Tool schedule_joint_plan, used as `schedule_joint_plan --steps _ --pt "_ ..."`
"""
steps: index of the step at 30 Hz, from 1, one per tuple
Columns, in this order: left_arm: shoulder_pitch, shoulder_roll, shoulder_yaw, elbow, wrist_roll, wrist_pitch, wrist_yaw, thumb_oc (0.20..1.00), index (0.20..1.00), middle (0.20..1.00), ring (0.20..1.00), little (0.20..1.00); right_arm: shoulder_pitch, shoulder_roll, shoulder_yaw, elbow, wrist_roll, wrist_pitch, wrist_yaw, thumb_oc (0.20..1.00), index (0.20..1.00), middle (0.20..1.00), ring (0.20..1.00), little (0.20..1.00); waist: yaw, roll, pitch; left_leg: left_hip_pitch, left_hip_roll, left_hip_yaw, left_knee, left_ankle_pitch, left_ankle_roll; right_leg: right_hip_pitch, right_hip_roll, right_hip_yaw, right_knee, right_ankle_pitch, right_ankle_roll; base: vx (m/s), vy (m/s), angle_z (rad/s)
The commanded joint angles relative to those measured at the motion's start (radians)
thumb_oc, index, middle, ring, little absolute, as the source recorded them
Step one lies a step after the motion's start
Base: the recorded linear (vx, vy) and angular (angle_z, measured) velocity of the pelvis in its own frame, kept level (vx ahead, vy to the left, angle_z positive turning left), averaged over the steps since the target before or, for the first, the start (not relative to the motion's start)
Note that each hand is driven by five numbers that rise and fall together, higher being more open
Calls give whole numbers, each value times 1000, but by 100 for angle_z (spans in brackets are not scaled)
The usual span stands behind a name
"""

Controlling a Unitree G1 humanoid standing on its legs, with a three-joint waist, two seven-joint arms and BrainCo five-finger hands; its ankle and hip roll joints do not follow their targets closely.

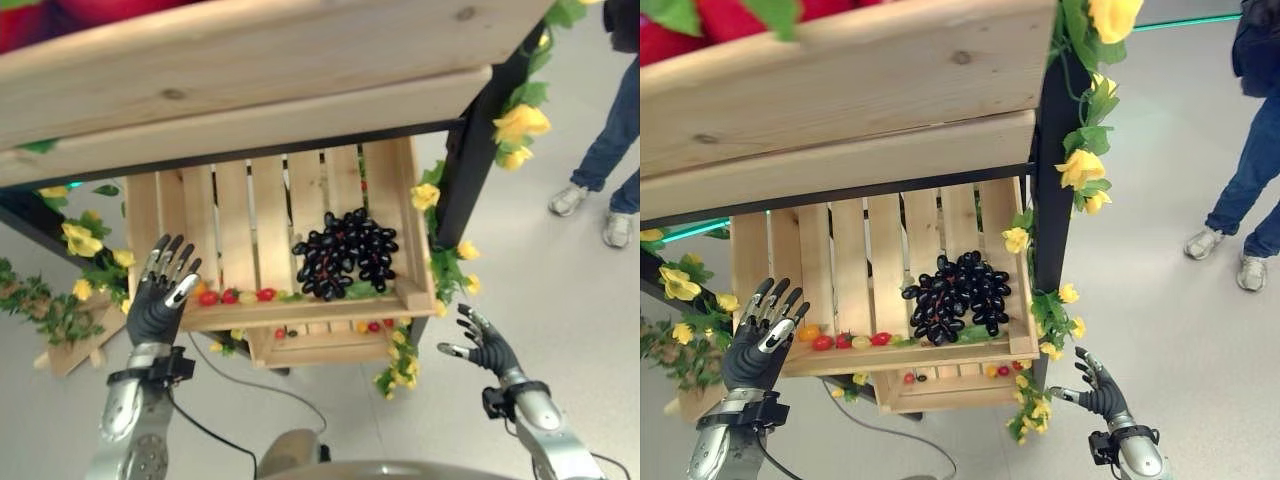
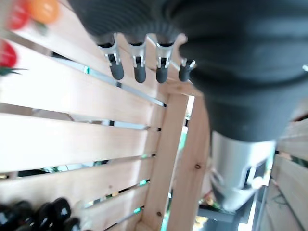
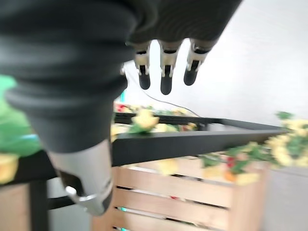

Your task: Pick up the fruits from the basket on one side to the basket on the other side

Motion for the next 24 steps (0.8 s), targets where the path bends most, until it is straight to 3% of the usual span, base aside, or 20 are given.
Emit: schedule_joint_plan --steps 1,2,4,6,9,10,14,16,19,20,21,22,24 --pt "10 34 21 -61 50 -39 5 1000 1000 1000 1000 1000 -67 21 -15 -21 54 -56 -13 1000 1000 1000 1000 1000 11 -9 -53 211 17 -7 -67 -26 9 -72 189 -8 -358 155 -19 -153 96 64" --pt "9 36 17 -71 49 -39 9 1000 1000 1000 1000 1000 -66 28 -20 -23 67 -64 -21 1000 1000 1000 1000 1000 9 -12 -61 213 59 26 -169 -102 43 -79 182 -21 -356 171 -3 -94 58 72" --pt "7 42 14 -76 47 -36 0 1000 1000 1000 1000 1000 -57 35 -27 -30 76 -59 -20 1000 1000 1000 1000 1000 3 -15 -74 288 54 31 -255 -177 80 -101 189 -19 -343 191 7 -132 53 58" --pt "-13 54 8 -84 54 -39 0 1000 1000 1000 1000 1000 -59 46 -23 -39 70 -64 -24 1000 1000 1000 1000 1000 2 -22 -90 297 32 -1 -345 -216 116 -142 187 -13 -348 215 23 -230 98 35" --pt "-28 69 12 -92 66 -38 5 1000 1000 1000 1000 1000 -47 61 -48 -61 75 -65 -37 1000 1000 1000 1000 1000 -19 -42 -84 329 25 9 -438 -248 147 -206 163 -17 -341 270 55 -286 106 14" --pt "-41 72 6 -87 83 -37 16 1000 1000 1000 1000 1000 -52 69 -52 -60 76 -66 -44 1000 1000 1000 1000 1000 -28 -51 -77 329 8 6 -469 -236 156 -233 146 -21 -339 292 68 -327 112 24" --pt "-46 80 -12 -60 114 -28 20 1000 1000 1000 1000 1000 -50 90 -56 -75 82 -61 -49 1000 1000 1000 1000 1000 -37 -80 -53 340 -17 12 -562 -188 170 -274 153 -4 -320 328 91 -272 66 13" --pt "-35 84 -17 -48 140 -21 20 1000 1000 1000 1000 1000 -36 106 -61 -91 72 -56 -55 1000 1000 1000 1000 1000 -53 -119 -21 328 -40 -6 -616 -136 178 -313 149 88 -307 410 138 -327 91 16" --pt "-23 89 -24 -18 166 -16 15 1000 1000 1000 1000 1000 -19 107 -72 -108 64 -47 -51 1000 1000 1000 1000 1000 -63 -110 2 305 -34 -3 -616 -102 184 -328 153 250 -286 379 138 -230 52 17" --pt "-24 89 -24 -18 166 -16 15 1000 1000 1000 1000 1000 -20 107 -72 -108 64 -47 -51 1000 1000 1000 1000 1000 -63 -115 1 302 -39 -3 -616 -97 185 -332 148 253 -286 383 138 -258 23 2" --pt "-13 90 -17 4 189 -19 26 1000 1000 1000 1000 1000 -15 104 -77 -116 55 -45 -48 1000 1000 1000 1000 1000 -59 -96 6 279 -22 10 -616 -77 192 -319 145 298 -221 331 130 -331 5 -4" --pt "-16 92 -21 23 198 -17 34 1000 1000 1000 1000 1000 -10 107 -79 -116 60 -45 -49 1000 1000 1000 1000 1000 -52 -99 1 248 -24 15 -614 -53 192 -294 137 319 -188 283 116 -400 -38 -7" --pt "-22 90 -30 40 205 -12 41 1000 1000 1000 1000 1000 -9 113 -81 -118 66 -43 -50 1000 1000 1000 1000 1000 -35 -81 -7 206 12 28 -610 -30 194 -246 84 329 -113 226 98 -315 -83 -17"
